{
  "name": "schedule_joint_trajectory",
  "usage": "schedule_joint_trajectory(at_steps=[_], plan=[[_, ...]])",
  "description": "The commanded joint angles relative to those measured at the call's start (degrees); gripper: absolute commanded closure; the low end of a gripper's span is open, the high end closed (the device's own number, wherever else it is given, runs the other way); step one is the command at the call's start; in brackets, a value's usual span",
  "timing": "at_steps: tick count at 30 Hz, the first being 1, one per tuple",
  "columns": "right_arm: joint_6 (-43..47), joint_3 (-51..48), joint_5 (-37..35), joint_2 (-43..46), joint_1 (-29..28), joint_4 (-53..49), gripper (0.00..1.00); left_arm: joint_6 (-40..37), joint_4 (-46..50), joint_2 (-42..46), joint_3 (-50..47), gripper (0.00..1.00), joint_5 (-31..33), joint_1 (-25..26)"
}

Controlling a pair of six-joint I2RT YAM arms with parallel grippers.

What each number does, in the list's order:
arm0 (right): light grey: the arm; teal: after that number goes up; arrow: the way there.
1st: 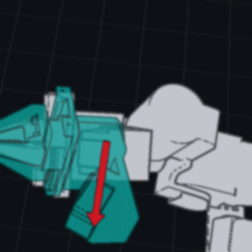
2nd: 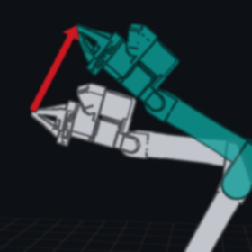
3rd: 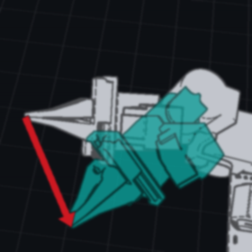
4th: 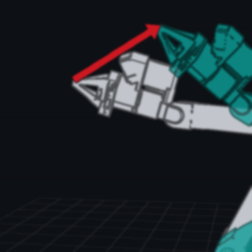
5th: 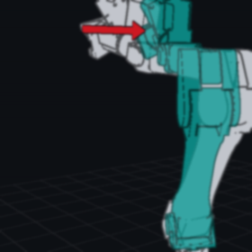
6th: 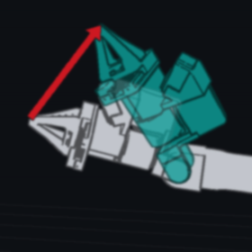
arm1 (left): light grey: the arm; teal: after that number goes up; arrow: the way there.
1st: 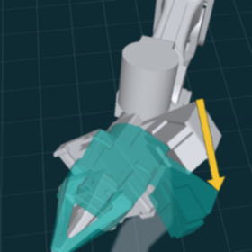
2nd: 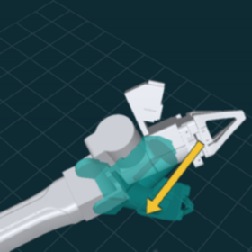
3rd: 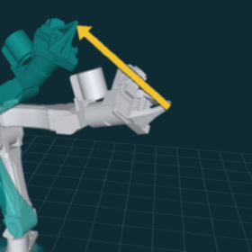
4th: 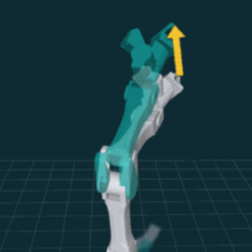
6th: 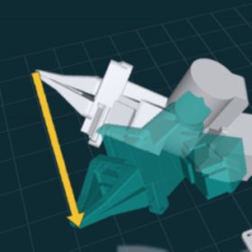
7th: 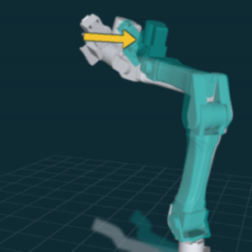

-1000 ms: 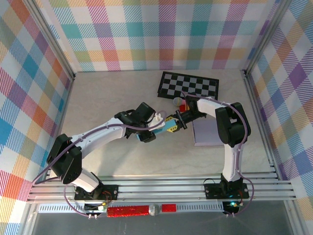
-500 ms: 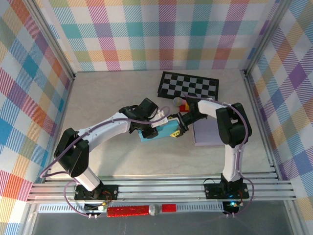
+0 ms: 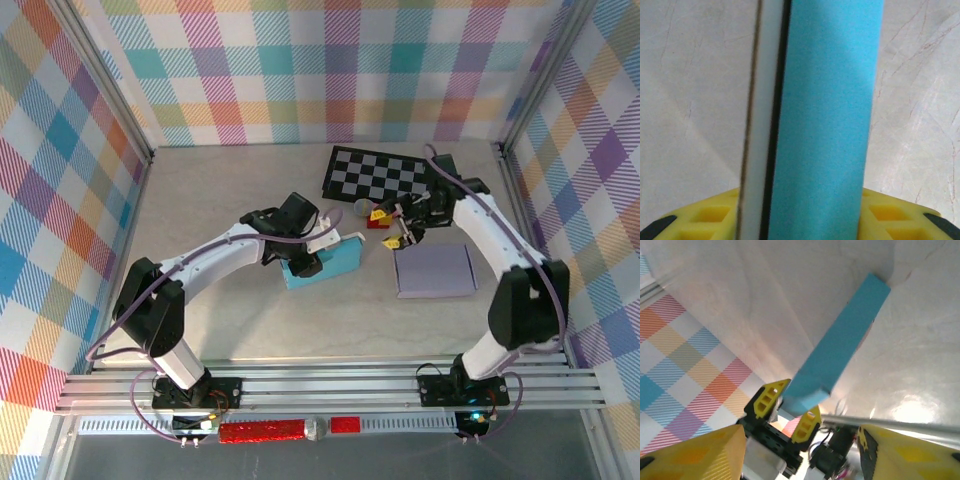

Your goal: Fold the paper box

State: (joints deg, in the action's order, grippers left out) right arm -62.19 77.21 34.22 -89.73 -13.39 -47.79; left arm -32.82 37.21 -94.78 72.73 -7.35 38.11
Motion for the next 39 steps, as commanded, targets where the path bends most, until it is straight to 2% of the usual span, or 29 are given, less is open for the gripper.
schedule_joint_trajectory(at_steps=[1, 3, 11, 21, 25, 28, 34, 39], plan=[[9.76, -0.73, -9.70, 1.97, -3.53, -2.66, 0.45, 0.81, 2.34, -1.62, 1.16, 0.56, -2.09, -0.58], [12.61, -0.57, -12.90, 2.12, -6.74, -4.36, 0.46, 0.90, 2.10, -1.78, 1.17, 0.55, -2.28, -0.75], [12.97, 2.60, -15.97, -1.41, -16.15, -1.56, 0.43, 1.79, 2.69, -1.81, 1.63, 0.55, -2.48, -0.94], [9.61, 1.27, -18.05, -6.58, -18.23, 1.99, 0.46, 2.13, 2.95, -1.79, 1.32, 0.52, -2.52, -1.02], [9.40, 0.78, -19.48, -7.37, -18.34, 0.49, 0.47, 2.15, 2.73, -1.63, 1.41, 0.51, -2.46, -1.11], [10.00, 0.42, -21.32, -8.29, -18.34, -1.81, 0.54, 2.44, 2.52, -1.53, 1.62, 0.51, -2.75, -1.41], [10.65, 1.25, -23.51, -10.46, -18.34, -5.87, 0.61, 2.72, 2.34, -1.33, 1.98, 0.49, -2.97, -1.63], [11.25, 2.54, -23.14, -9.60, -18.43, -5.80, 0.61, 2.76, 2.43, -0.99, 1.62, 0.51, -2.93, -1.69]])
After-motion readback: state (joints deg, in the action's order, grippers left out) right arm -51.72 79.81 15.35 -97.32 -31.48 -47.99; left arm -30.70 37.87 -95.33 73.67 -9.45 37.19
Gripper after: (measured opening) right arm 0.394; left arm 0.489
